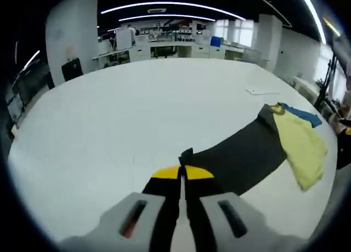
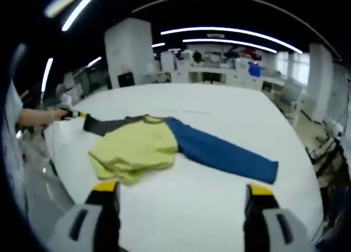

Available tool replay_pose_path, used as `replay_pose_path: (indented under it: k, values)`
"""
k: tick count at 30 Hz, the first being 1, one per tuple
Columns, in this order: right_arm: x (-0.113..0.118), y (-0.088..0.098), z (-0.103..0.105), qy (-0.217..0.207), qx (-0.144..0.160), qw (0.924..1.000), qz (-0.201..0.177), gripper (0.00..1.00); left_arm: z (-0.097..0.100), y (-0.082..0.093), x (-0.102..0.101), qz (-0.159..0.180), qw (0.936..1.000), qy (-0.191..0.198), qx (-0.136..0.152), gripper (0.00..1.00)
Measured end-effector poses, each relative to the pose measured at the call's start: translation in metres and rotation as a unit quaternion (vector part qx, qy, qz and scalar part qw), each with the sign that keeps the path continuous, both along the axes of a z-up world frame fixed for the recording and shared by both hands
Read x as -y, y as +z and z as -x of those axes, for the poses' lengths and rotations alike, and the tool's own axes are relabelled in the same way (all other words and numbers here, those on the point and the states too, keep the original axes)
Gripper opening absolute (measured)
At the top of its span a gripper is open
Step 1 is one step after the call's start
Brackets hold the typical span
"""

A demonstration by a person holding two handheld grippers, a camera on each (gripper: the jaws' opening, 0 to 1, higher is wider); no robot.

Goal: Fold the garment on the visible template until the final outline fits inside the template.

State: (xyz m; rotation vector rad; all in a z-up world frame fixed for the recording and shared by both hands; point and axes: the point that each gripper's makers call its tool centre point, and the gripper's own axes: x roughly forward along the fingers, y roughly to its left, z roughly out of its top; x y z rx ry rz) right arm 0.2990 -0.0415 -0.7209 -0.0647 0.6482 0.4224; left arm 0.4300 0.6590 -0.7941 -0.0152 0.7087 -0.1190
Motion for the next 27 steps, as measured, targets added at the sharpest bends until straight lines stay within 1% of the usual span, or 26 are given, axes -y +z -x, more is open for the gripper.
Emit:
replay_pose_path:
  k: [2, 3, 4, 5, 6, 7, 10, 12, 13, 17, 21, 22, 25, 26, 27]
  values:
    - [-0.001, 0.000, -0.002, 0.000, 0.000, 1.0000, 0.004, 0.94, 0.002, -0.012, -0.006, 0.000, 0.9998, 0.010, -0.017, 0.00]
    - [-0.001, -0.001, -0.003, 0.000, -0.002, 1.0000, 0.005, 0.94, 0.004, -0.018, -0.008, 0.000, 0.9997, 0.008, -0.025, 0.00]
    - [-0.002, -0.002, -0.003, 0.000, -0.006, 1.0000, 0.007, 0.94, 0.007, -0.026, -0.017, -0.003, 0.9991, 0.017, -0.038, 0.00]
    - [-0.003, -0.003, -0.002, 0.004, -0.007, 0.9999, 0.011, 0.94, 0.010, -0.029, -0.019, -0.002, 0.9986, 0.024, -0.046, 0.00]
    - [-0.004, -0.004, -0.001, 0.008, -0.010, 0.9998, 0.018, 0.94, 0.014, -0.028, -0.018, 0.008, 0.9984, 0.029, -0.047, 0.00]
    - [-0.006, -0.004, -0.001, 0.010, -0.011, 0.9997, 0.020, 0.94, 0.017, -0.031, -0.019, 0.016, 0.9980, 0.036, -0.050, 0.00]
    - [-0.007, -0.005, -0.002, 0.012, -0.013, 0.9997, 0.019, 0.94, 0.019, -0.039, -0.021, 0.012, 0.9977, 0.033, -0.058, 0.00]
    - [-0.010, -0.005, -0.002, 0.014, -0.013, 0.9995, 0.024, 0.94, 0.023, -0.045, -0.020, 0.014, 0.9965, 0.035, -0.074, 0.00]
    - [-0.011, -0.005, -0.001, 0.016, -0.013, 0.9995, 0.025, 0.94, 0.025, -0.045, -0.019, 0.011, 0.9965, 0.032, -0.077, 0.00]
    - [-0.014, -0.008, 0.000, 0.017, -0.015, 0.9995, 0.023, 0.94, 0.030, -0.047, -0.018, 0.009, 0.9964, 0.027, -0.080, 0.00]
    - [-0.021, -0.007, 0.002, 0.016, -0.013, 0.9996, 0.020, 0.94, 0.031, -0.046, -0.017, 0.018, 0.9965, 0.028, -0.077, 0.00]
    - [-0.021, -0.007, 0.002, 0.016, -0.012, 0.9996, 0.020, 0.94, 0.030, -0.047, -0.023, 0.020, 0.9965, 0.028, -0.076, 0.00]
    - [-0.021, -0.009, 0.004, 0.015, -0.014, 0.9995, 0.022, 0.94, 0.027, -0.047, -0.019, 0.021, 0.9972, 0.020, -0.069, 0.00]
    - [-0.021, -0.008, 0.005, 0.014, -0.013, 0.9996, 0.022, 0.94, 0.026, -0.047, -0.022, 0.019, 0.9975, 0.019, -0.066, 0.00]
    - [-0.021, -0.007, 0.005, 0.012, -0.011, 0.9997, 0.019, 0.94, 0.026, -0.045, -0.024, 0.016, 0.9979, 0.020, -0.059, 0.02]
